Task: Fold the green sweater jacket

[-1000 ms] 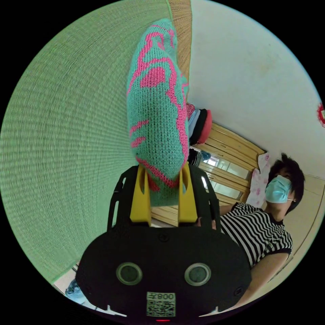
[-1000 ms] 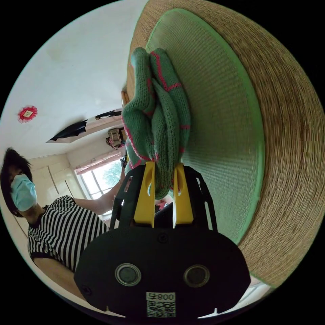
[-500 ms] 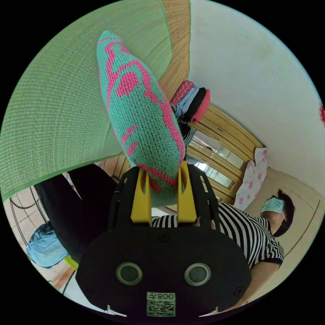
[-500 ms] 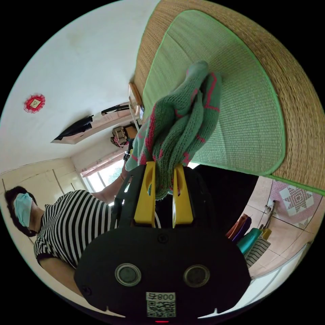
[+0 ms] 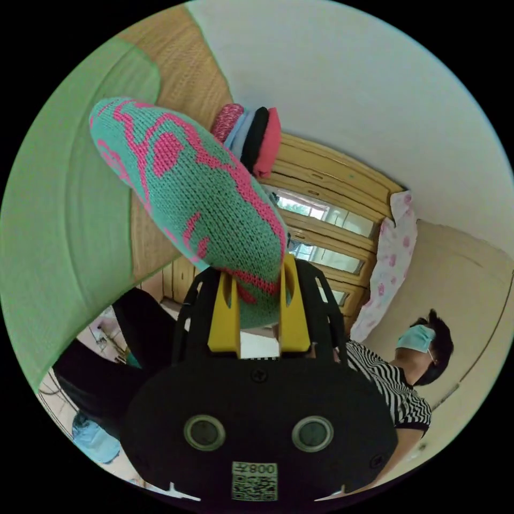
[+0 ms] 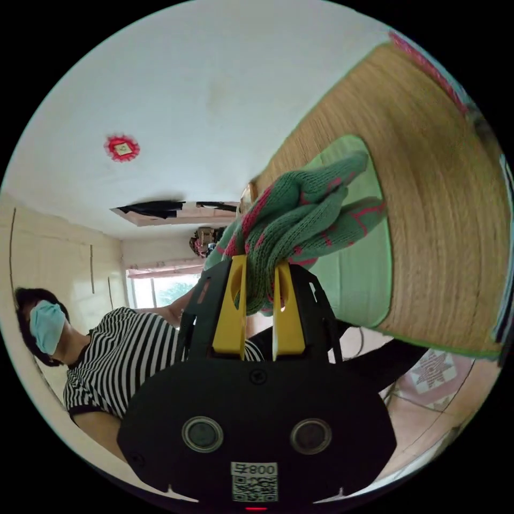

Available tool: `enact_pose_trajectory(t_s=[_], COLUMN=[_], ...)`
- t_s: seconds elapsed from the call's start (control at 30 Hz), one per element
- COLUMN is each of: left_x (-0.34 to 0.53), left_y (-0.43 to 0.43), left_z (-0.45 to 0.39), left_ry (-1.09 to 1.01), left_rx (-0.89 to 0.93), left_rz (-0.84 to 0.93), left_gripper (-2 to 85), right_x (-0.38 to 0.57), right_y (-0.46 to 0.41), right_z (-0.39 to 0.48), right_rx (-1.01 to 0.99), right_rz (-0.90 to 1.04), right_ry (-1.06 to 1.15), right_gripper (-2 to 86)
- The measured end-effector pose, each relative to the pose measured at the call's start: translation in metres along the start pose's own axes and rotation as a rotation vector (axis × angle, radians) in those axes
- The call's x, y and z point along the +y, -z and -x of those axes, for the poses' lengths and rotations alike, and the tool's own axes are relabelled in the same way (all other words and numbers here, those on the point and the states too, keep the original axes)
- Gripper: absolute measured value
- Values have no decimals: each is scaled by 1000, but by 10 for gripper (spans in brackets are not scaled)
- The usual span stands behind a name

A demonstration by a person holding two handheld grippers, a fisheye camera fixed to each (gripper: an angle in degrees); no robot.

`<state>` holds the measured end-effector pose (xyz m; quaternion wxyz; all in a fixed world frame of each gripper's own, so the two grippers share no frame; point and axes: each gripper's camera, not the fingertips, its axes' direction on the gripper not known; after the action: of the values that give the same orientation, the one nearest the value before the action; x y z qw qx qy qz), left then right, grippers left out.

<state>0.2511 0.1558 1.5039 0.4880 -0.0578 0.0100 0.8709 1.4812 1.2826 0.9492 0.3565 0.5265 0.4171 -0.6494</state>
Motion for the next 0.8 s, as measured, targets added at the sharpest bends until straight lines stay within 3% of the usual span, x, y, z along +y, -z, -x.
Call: enact_pose_trajectory(t_s=[0.23, 0.43, 0.6, 0.67, 0.73, 0.8], left_x=[-181, -316, -399, -427, -453, -458], left_y=[-189, -350, -469, -510, -553, -573], left_z=[-59, -78, -10, 39, 118, 158], left_ry=[-389, -599, -556, -463, -238, -203], left_rx=[66, 62, -34, -107, -206, -154], left_rz=[-54, -102, -122, -110, -111, -154], left_gripper=[129, 129, 132, 133, 132, 131], right_x=[-39, -65, -79, -85, -88, -79], right_y=[217, 388, 457, 466, 468, 461], right_z=[112, 223, 221, 190, 148, 104], right_rx=[92, 426, 728, 771, 789, 830], right_rz=[-131, -194, -147, -117, -64, 16], right_ry=[338, 501, 373, 263, 109, -45], right_gripper=[76, 81, 86, 88, 89, 89])
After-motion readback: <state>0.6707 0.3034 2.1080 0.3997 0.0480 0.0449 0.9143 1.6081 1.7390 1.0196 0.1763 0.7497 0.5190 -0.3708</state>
